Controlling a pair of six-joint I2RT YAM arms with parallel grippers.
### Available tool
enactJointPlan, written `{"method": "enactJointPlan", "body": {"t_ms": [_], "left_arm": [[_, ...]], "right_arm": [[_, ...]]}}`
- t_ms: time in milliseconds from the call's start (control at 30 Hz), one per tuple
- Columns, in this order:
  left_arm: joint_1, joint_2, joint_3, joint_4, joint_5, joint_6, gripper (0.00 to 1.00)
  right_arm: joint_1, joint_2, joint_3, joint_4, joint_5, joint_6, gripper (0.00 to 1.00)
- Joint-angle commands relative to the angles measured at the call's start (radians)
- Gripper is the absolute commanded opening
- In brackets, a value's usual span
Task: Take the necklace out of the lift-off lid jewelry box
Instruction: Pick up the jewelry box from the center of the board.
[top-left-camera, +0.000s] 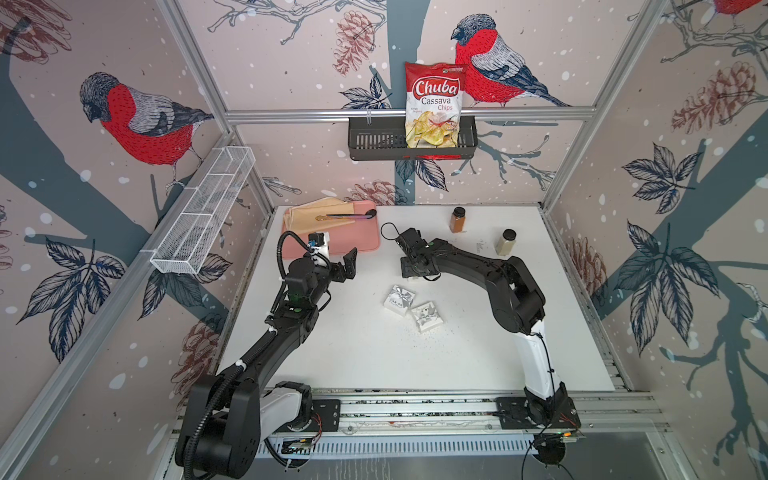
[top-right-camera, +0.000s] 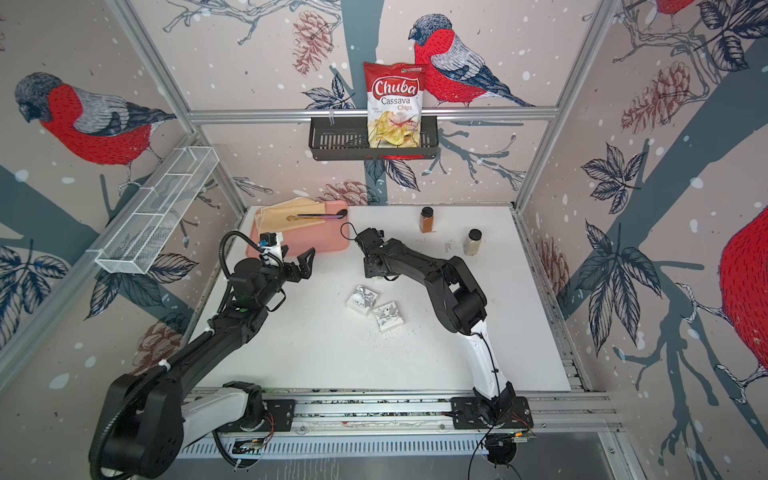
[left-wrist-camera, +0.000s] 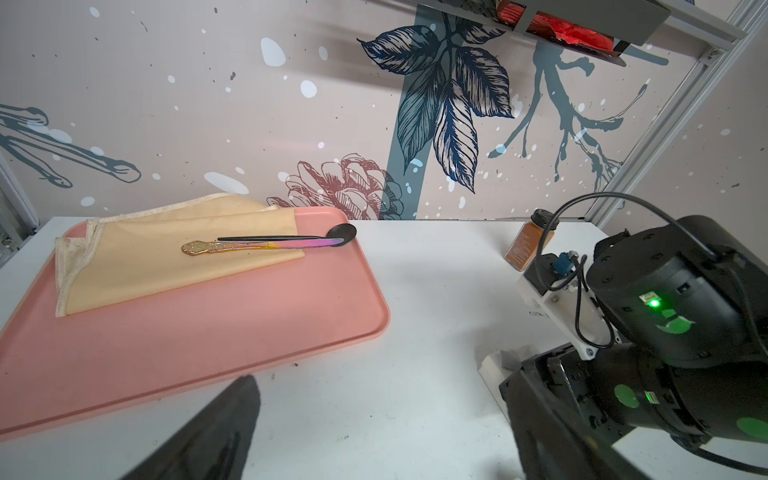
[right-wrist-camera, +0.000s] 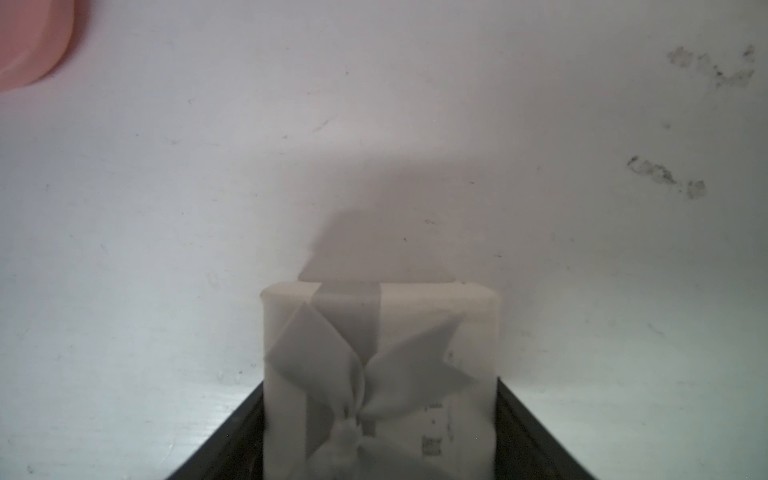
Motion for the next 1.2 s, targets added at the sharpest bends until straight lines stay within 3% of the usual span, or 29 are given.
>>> {"method": "enactJointPlan", "body": {"t_ms": [0,233,433,567,767,900,1000,1167], "left_arm": [[0.000,0.004,0.008,0.014,0.014,0.009,0.97],[0.000,0.040,0.022,0.039,0.099,-0.022,0.97],[0.000,0.101,0.051,0.129,0.300,-0.118,0.97],[0.000,0.167,0.083,0.225,0.515,-0.214,0.97],[-0.001,0.263,0.085,0.573,0.702,-0.493,0.97],[-0.027,0.319,0.124,0.685,0.740,-0.596,0.97],[-0.058,0.370,0.151,0.800,0.766,-0.671,0.97],[-0.085,0.471,0.183,1.166,0.776,-0.942,0.97]], "right_arm": [[0.000,-0.001,0.008,-0.019,0.015,-0.017,0.74],[-0.025,-0.075,-0.018,0.007,-0.055,-0.063,0.74],[-0.108,-0.258,-0.138,0.161,-0.409,-0.144,0.72],[-0.201,-0.388,-0.245,0.306,-0.684,-0.155,0.72],[-0.282,-0.524,-0.354,0.468,-0.984,-0.173,0.73],[-0.290,-0.606,-0.402,0.584,-1.157,-0.173,0.74],[-0.290,-0.650,-0.421,0.655,-1.245,-0.151,0.75],[-0.290,-0.688,-0.430,0.712,-1.327,-0.129,0.75]]}}
